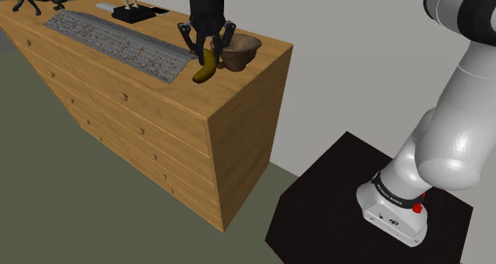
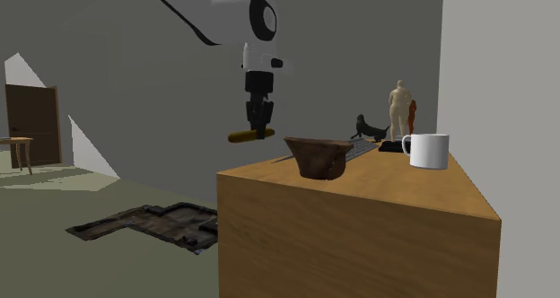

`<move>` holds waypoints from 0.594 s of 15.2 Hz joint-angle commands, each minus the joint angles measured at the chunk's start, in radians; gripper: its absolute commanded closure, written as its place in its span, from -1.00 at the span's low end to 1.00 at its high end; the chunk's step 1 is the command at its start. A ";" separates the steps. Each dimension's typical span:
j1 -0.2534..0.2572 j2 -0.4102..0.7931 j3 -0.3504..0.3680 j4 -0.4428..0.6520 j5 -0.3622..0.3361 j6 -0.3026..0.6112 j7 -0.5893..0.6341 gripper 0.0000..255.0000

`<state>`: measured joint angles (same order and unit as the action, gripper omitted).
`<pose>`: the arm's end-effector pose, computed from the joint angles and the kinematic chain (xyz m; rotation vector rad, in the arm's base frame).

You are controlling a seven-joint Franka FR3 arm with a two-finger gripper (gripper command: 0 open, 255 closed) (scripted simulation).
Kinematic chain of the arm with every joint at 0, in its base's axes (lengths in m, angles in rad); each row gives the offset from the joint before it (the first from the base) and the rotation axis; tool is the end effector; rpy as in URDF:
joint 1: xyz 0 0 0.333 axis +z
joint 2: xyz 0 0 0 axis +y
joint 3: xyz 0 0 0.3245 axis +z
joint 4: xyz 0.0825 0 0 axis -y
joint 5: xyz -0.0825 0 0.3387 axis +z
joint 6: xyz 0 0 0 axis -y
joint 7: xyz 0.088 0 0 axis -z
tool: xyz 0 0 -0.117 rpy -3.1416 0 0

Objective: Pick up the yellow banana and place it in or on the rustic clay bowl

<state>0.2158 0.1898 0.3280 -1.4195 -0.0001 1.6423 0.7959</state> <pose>0.5003 0.2800 0.5967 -3.0417 0.3959 0.0059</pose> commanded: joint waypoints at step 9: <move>0.019 0.058 0.005 0.218 -0.020 -0.162 0.017 1.00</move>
<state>0.2324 0.2437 0.3322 -1.2207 -0.0189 1.4959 0.8106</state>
